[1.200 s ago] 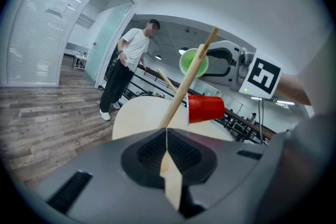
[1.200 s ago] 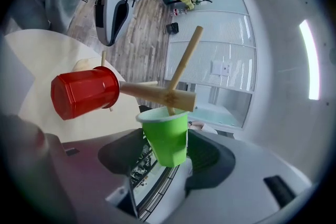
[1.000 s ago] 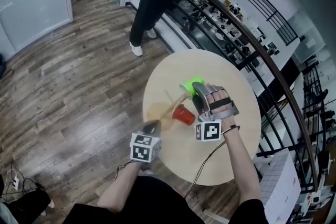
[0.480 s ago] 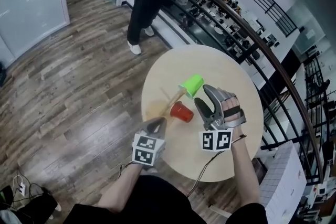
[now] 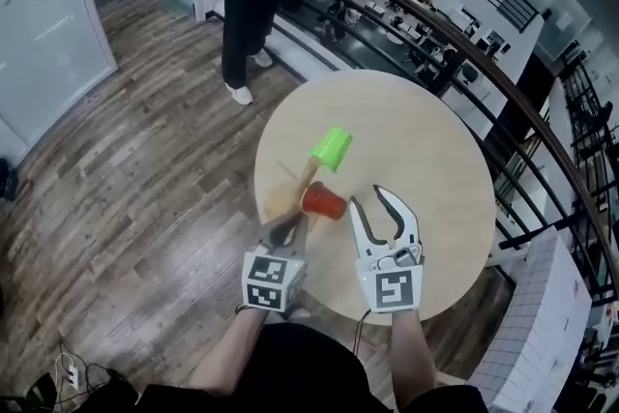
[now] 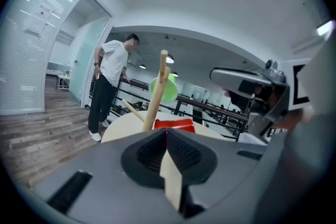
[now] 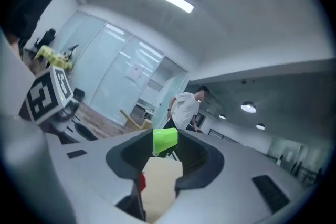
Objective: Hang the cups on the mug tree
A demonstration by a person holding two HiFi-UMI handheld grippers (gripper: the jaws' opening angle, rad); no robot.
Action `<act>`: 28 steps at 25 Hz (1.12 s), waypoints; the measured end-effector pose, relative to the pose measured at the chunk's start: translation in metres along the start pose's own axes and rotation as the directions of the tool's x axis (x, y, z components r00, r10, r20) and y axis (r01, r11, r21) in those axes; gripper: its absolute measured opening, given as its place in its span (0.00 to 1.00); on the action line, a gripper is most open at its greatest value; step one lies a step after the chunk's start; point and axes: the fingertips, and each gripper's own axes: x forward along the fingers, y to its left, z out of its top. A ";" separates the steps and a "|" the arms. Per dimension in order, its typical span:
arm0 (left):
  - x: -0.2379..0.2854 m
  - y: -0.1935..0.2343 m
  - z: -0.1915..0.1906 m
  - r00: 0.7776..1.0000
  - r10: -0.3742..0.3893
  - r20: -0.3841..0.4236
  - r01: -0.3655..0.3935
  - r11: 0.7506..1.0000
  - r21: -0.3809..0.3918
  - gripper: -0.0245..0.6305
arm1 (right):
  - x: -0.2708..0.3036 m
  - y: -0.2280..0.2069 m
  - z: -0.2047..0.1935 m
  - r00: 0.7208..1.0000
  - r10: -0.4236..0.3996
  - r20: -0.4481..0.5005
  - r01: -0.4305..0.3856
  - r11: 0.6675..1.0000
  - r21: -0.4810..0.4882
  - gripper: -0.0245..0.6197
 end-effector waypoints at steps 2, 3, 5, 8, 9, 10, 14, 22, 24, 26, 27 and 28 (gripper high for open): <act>0.002 -0.004 0.004 1.000 0.001 0.002 -0.001 1.000 0.001 0.06 | -0.008 0.005 -0.010 1.000 -0.015 -0.003 0.016 0.992 0.127 0.23; 0.002 -0.006 0.007 1.000 -0.003 0.006 0.003 1.000 -0.001 0.06 | -0.011 0.006 -0.014 0.999 -0.033 -0.003 0.033 0.980 0.198 0.20; 0.001 -0.012 0.015 1.000 -0.020 0.020 0.020 1.000 0.000 0.06 | -0.015 0.005 -0.020 0.997 -0.070 0.010 0.062 0.929 0.366 0.12; 0.001 -0.022 0.026 0.998 -0.048 0.046 0.047 0.999 0.018 0.06 | -0.023 0.001 -0.023 0.991 -0.129 0.039 0.084 0.819 0.568 0.05; 0.001 -0.026 0.027 0.997 -0.053 0.050 0.052 0.998 0.030 0.06 | -0.026 -0.001 -0.029 0.988 -0.155 0.026 0.108 0.788 0.606 0.05; 0.001 -0.029 0.028 0.997 -0.056 0.051 0.054 0.998 0.043 0.06 | -0.029 -0.003 -0.036 0.985 -0.174 0.003 0.133 0.765 0.630 0.05; -0.001 -0.038 0.031 0.996 -0.068 0.059 0.064 0.995 0.071 0.06 | -0.035 -0.006 -0.052 0.982 -0.180 -0.060 0.177 0.754 0.633 0.05; 0.002 -0.050 0.035 0.996 -0.067 0.066 0.062 0.995 0.073 0.06 | -0.040 -0.010 -0.060 0.985 -0.159 -0.072 0.169 0.761 0.626 0.05; 0.002 -0.051 0.035 0.996 -0.067 0.064 0.063 0.996 0.068 0.06 | -0.041 -0.014 -0.062 0.981 -0.176 -0.080 0.187 0.758 0.625 0.05; 0.001 -0.051 0.037 0.996 -0.065 0.067 0.060 0.996 0.065 0.06 | -0.039 -0.014 -0.064 0.980 -0.181 -0.085 0.194 0.754 0.627 0.05; 0.002 -0.051 0.038 0.996 -0.062 0.069 0.058 0.996 0.066 0.06 | -0.038 -0.014 -0.065 0.980 -0.178 -0.085 0.191 0.752 0.631 0.05; 0.002 -0.051 0.039 0.996 -0.058 0.070 0.054 0.996 0.067 0.06 | -0.038 -0.013 -0.065 0.981 -0.173 -0.084 0.187 0.751 0.633 0.05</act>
